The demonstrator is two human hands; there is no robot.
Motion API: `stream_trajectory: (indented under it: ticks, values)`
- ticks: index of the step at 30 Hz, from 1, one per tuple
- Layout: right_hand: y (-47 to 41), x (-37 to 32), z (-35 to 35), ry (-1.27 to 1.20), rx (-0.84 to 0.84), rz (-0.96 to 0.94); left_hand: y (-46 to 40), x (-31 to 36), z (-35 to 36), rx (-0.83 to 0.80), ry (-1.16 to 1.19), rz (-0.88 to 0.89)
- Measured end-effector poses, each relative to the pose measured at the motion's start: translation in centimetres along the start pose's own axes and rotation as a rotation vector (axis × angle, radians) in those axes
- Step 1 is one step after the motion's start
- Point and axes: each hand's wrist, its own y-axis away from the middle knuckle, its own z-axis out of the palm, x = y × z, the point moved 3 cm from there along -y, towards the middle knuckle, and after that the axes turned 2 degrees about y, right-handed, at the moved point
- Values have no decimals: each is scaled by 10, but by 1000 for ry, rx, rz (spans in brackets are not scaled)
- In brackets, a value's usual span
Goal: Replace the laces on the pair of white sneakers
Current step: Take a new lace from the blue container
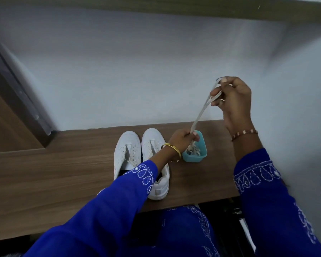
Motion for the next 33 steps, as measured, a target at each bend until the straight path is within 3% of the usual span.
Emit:
stream_trajectory:
  ticks: [4, 9, 13, 19, 25, 30, 33]
  values:
    - [-8, 32, -10, 214, 7, 94, 3, 9, -15, 96, 329, -51]
    - [16, 93, -18, 688, -314, 346, 0, 38, -39, 191, 450, -18]
    - [38, 123, 1, 817, -606, 232, 2, 45, -39, 146, 586, -52]
    - [30, 164, 2, 857, -446, 176, 7, 47, -34, 84, 894, -169]
    - [2, 180, -23, 1111, -317, 115, 3, 44, -50, 139, 1145, -163]
    - [-14, 194, -46, 1197, -242, 215, 2, 35, -72, 272, 1373, -155]
    - [-17, 199, -56, 1157, -169, 333, 5, 24, -79, 338, 1371, -194]
